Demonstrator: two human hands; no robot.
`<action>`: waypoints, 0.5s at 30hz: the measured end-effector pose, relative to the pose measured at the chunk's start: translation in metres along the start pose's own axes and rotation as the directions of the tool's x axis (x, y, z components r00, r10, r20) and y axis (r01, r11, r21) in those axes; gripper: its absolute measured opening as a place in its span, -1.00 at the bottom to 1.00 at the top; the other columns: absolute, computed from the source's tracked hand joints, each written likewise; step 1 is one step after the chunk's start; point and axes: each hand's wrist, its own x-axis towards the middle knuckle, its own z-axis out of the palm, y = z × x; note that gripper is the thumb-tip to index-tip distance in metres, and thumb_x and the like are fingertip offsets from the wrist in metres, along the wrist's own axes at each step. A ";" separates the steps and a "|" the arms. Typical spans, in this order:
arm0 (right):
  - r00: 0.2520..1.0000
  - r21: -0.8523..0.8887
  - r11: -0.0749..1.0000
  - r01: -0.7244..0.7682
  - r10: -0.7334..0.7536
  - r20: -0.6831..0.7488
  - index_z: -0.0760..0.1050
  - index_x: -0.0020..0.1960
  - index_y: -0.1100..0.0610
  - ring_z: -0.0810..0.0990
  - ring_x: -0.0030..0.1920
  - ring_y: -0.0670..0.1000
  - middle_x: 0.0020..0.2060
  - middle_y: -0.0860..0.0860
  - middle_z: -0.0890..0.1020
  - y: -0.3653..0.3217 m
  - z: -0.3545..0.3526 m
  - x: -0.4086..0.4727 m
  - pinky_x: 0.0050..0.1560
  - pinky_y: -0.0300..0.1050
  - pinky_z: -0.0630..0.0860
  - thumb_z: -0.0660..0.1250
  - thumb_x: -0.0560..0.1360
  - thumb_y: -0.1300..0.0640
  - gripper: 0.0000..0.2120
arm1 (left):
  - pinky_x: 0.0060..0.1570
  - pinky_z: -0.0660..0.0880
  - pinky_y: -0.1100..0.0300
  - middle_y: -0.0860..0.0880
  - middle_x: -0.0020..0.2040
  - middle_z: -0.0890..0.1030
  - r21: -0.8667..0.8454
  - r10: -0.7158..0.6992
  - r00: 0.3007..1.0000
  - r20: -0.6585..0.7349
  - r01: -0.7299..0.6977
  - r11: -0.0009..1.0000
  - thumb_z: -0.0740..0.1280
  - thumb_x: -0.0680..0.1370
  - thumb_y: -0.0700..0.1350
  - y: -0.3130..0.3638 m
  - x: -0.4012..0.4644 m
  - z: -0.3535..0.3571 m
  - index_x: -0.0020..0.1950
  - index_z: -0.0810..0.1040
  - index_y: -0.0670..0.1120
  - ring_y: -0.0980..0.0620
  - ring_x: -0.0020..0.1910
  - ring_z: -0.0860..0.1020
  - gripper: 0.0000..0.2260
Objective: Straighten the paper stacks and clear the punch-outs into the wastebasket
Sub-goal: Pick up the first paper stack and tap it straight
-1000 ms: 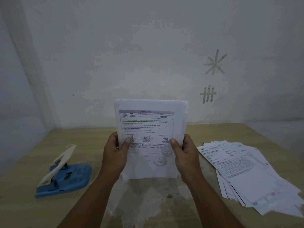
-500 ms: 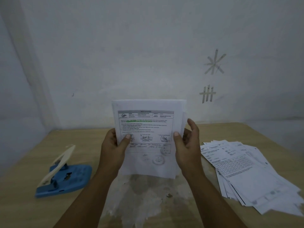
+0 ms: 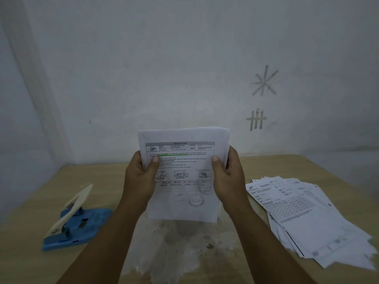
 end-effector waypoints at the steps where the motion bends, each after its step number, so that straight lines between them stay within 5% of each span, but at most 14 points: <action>1: 1.000 -0.014 1.000 -0.003 0.003 -0.006 0.38 0.33 -0.05 0.58 0.04 -0.21 0.07 -0.19 0.59 -0.001 -0.001 0.000 -0.11 -0.28 0.57 0.19 0.64 0.10 -0.72 | -0.04 0.59 0.10 0.04 0.00 0.69 0.009 0.005 1.000 0.001 -0.005 1.000 0.31 0.59 -0.14 0.001 0.000 0.000 0.08 0.58 0.01 0.04 -0.02 0.66 -0.89; 10: 0.998 0.003 0.999 -0.052 0.052 -0.023 0.40 0.19 -0.05 0.59 -0.05 -0.28 -0.01 -0.20 0.59 0.012 -0.005 -0.006 -0.14 -0.28 0.53 0.17 0.65 0.09 -0.86 | -0.14 0.53 0.25 0.09 -0.03 0.67 0.085 -0.035 0.999 -0.011 0.035 0.996 0.29 0.61 -0.13 -0.011 -0.012 -0.005 0.02 0.56 0.04 0.21 -0.10 0.63 -0.91; 15: 0.987 -0.013 0.987 -0.161 0.161 0.022 0.41 0.17 -0.05 0.63 0.02 -0.12 0.02 -0.14 0.63 0.044 -0.006 -0.028 -0.11 -0.16 0.59 0.20 0.64 0.09 -0.87 | -0.05 0.55 0.10 0.04 0.02 0.66 0.105 -0.164 0.986 -0.024 0.165 0.981 0.28 0.61 -0.15 -0.046 -0.035 -0.014 0.06 0.56 -0.02 0.02 0.01 0.61 -0.91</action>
